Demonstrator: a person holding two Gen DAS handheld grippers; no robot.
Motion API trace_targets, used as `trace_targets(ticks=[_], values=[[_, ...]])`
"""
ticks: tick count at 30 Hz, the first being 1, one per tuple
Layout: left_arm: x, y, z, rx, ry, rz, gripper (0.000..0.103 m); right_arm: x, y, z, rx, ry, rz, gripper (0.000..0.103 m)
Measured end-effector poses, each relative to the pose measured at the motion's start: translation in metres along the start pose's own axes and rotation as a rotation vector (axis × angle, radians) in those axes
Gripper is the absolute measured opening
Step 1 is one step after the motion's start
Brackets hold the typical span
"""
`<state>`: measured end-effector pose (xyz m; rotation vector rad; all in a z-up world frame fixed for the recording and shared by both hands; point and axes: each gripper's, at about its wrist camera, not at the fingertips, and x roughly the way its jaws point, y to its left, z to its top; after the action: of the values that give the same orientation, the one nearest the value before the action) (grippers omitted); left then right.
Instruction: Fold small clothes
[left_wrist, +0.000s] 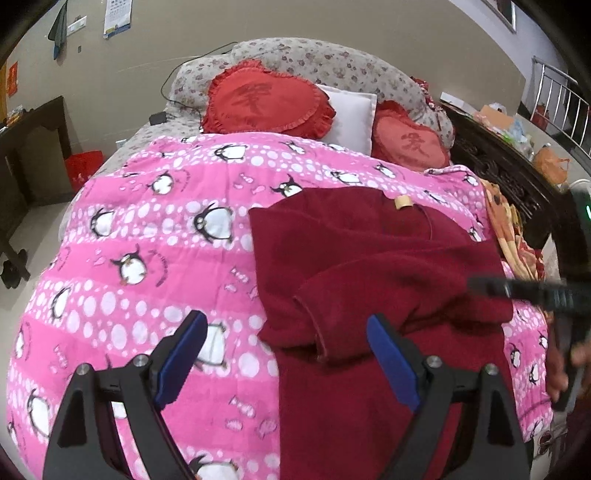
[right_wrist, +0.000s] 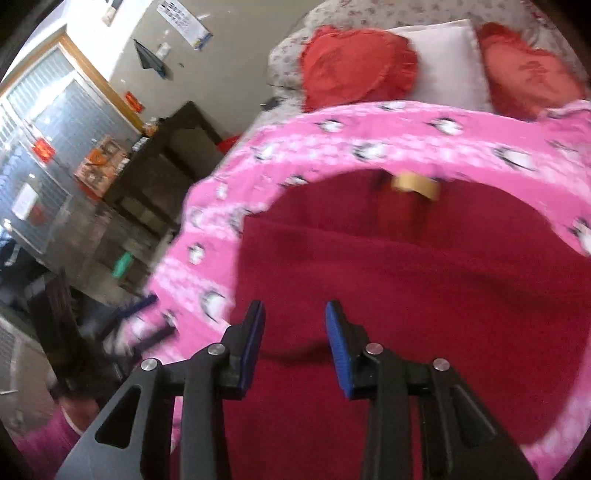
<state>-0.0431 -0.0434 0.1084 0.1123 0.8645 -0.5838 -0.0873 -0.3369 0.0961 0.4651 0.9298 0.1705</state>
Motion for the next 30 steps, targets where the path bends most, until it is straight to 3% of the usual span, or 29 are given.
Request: trace_targets(ticks=[7, 10, 11, 12, 14, 17, 23, 30], values=[[0.037, -0.020, 0.019, 0.087, -0.029, -0.021, 0.091, 0.001, -0.027, -0.034, 0.073, 0.042, 0.028, 0.012], [0.061, -0.031, 0.025, 0.188, 0.041, -0.022, 0.089, -0.004, -0.034, -0.037, 0.126, 0.014, 0.076, 0.012], [0.070, -0.035, 0.025, 0.220, 0.071, -0.020, 0.078, -0.005, -0.035, -0.038, 0.130, 0.010, 0.079, 0.012], [0.077, -0.037, 0.025, 0.241, 0.098, -0.022, 0.057, -0.007, -0.035, -0.039, 0.129, 0.008, 0.078, 0.012], [0.087, -0.039, 0.022, 0.246, 0.143, -0.036, 0.025, -0.011, -0.037, -0.041, 0.130, 0.007, 0.076, 0.012], [0.086, -0.038, 0.021, 0.230, 0.132, -0.043, 0.007, -0.014, -0.042, -0.045, 0.143, 0.009, 0.075, 0.013], [0.051, -0.031, 0.052, 0.203, -0.003, -0.053, 0.005, -0.046, -0.061, -0.043, 0.150, -0.087, 0.010, 0.013], [0.084, -0.016, 0.065, 0.144, 0.061, 0.005, 0.005, -0.063, -0.102, -0.028, 0.172, -0.173, -0.223, 0.013]])
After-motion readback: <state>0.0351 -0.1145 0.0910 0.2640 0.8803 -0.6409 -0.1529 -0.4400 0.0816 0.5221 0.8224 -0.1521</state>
